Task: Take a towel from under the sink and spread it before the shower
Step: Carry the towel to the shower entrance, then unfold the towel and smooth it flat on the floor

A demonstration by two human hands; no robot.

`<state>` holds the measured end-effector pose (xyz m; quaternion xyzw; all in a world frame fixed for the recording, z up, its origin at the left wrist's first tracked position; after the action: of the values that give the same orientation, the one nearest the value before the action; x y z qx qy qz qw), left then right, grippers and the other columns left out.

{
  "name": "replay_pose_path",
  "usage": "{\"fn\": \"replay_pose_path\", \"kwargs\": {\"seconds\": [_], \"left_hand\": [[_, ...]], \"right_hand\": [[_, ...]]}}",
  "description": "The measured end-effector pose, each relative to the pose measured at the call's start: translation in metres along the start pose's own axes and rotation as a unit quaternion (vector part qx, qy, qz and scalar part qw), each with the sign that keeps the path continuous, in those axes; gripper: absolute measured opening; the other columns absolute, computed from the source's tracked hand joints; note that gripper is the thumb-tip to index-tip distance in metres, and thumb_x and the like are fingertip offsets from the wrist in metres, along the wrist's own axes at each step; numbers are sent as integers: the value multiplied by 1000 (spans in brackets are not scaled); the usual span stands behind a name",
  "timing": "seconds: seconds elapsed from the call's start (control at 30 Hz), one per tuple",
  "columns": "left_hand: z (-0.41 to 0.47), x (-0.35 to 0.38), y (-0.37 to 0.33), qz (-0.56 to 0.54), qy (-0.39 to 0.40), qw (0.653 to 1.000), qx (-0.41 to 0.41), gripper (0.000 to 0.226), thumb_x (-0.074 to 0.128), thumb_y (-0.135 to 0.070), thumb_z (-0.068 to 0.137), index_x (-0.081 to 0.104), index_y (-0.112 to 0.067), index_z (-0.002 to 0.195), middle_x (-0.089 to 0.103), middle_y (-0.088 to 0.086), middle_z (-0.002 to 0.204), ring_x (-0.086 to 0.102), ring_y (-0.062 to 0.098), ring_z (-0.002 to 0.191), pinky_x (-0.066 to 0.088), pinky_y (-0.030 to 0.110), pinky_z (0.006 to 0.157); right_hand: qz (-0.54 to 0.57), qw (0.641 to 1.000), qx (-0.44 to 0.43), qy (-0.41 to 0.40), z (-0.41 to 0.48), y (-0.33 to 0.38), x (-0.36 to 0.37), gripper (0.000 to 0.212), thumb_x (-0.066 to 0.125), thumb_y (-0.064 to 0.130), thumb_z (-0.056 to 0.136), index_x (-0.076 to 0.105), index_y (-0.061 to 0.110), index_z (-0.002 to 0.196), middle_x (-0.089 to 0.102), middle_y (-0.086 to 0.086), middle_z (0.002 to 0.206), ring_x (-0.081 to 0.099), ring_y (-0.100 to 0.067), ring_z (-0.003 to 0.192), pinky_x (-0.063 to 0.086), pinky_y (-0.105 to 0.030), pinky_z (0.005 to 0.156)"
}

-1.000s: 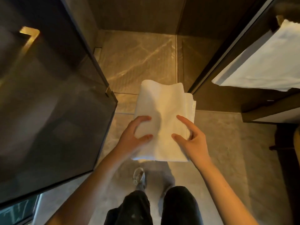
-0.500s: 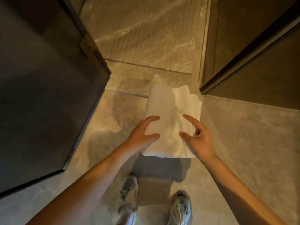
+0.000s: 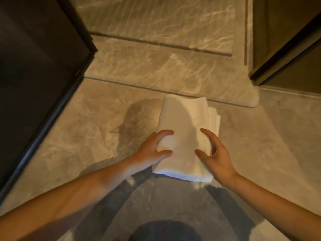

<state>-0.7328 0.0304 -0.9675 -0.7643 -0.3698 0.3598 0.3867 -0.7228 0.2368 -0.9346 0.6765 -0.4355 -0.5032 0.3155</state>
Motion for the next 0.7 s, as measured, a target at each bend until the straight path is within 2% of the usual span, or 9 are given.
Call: {"fn": "replay_pose_path", "kwargs": {"seconds": [0.13, 0.2, 0.23, 0.27, 0.33, 0.4, 0.47, 0.57, 0.7], "left_hand": [[11, -7, -2, 141, -44, 989, 30, 57, 60, -50, 82, 32, -59, 131, 42, -5, 117, 50, 18, 107, 49, 34, 85], [11, -8, -12, 258, -76, 962, 47, 62, 50, -60, 80, 20, -62, 134, 30, -5, 127, 35, 25, 118, 39, 36, 91], [10, -9, -20, 311, -98, 943, 66, 65, 45, -63, 81, 14, -61, 138, 21, -7, 140, 24, 25, 129, 33, 39, 100], [13, -9, -31, 361, -120, 920, 97, 68, 40, -64, 84, 9, -57, 143, 11, -5, 153, 11, 23, 139, 23, 42, 108], [25, -6, -54, 438, -148, 870, 172, 69, 29, -62, 90, 8, -41, 152, -2, 1, 164, -7, 20, 148, 2, 42, 118], [41, -3, -66, 487, -147, 838, 199, 69, 20, -56, 94, 10, -25, 155, 0, 4, 164, -9, 19, 150, -2, 42, 121], [57, 0, -64, 515, -135, 826, 186, 70, 13, -53, 96, 10, -16, 156, 2, 4, 164, -8, 18, 150, -4, 41, 121], [67, 8, -49, 523, -119, 826, 176, 71, 14, -52, 98, 8, -11, 156, -1, 6, 164, -12, 19, 149, -10, 37, 120], [69, 11, -38, 494, -123, 839, 191, 71, 19, -51, 99, 7, -10, 155, -4, 7, 164, -16, 19, 149, -9, 37, 121]], "right_hand": [[-106, 994, -13, 28, 13, -12, 3, 67, 68, 26, 89, 34, 29, 147, 47, -3, 139, 49, -22, 124, 43, -36, 101], [-224, 974, -1, 20, 19, -11, -5, 71, 60, 43, 91, 22, 37, 150, 36, -12, 143, 39, -32, 128, 37, -41, 102], [-278, 960, -7, -2, 23, -5, -10, 71, 52, 50, 92, 15, 37, 152, 27, -14, 150, 31, -34, 134, 32, -45, 107], [-323, 946, -26, -29, 28, 6, -14, 71, 43, 56, 94, 10, 35, 153, 17, -15, 157, 21, -36, 140, 25, -48, 112], [-384, 916, -95, -60, 39, 32, -10, 72, 33, 55, 97, 5, 24, 156, 5, -15, 162, 6, -35, 148, 10, -47, 118], [-406, 900, -151, -57, 48, 50, 8, 71, 36, 47, 100, 8, 13, 156, 4, -15, 163, 2, -31, 150, 5, -43, 121], [-399, 903, -155, -44, 56, 49, 23, 69, 34, 42, 101, 7, 8, 155, 3, -12, 163, -2, -25, 151, 4, -40, 122], [-401, 905, -137, -17, 61, 26, 35, 67, 25, 44, 102, 0, 13, 156, -4, -6, 164, -13, -17, 149, -3, -37, 122], [-395, 903, -169, -6, 60, 9, 39, 67, 29, 45, 101, 6, 13, 156, 3, -7, 163, -8, -17, 150, 1, -39, 122]]}}
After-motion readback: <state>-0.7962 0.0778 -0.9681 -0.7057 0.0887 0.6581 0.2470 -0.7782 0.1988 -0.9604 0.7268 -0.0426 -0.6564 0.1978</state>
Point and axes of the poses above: each hand's wrist, its own z-axis towards the middle knuckle, its own x-axis out of the palm, y = z × x, the point moved 10 cm from there along z, towards the middle knuckle
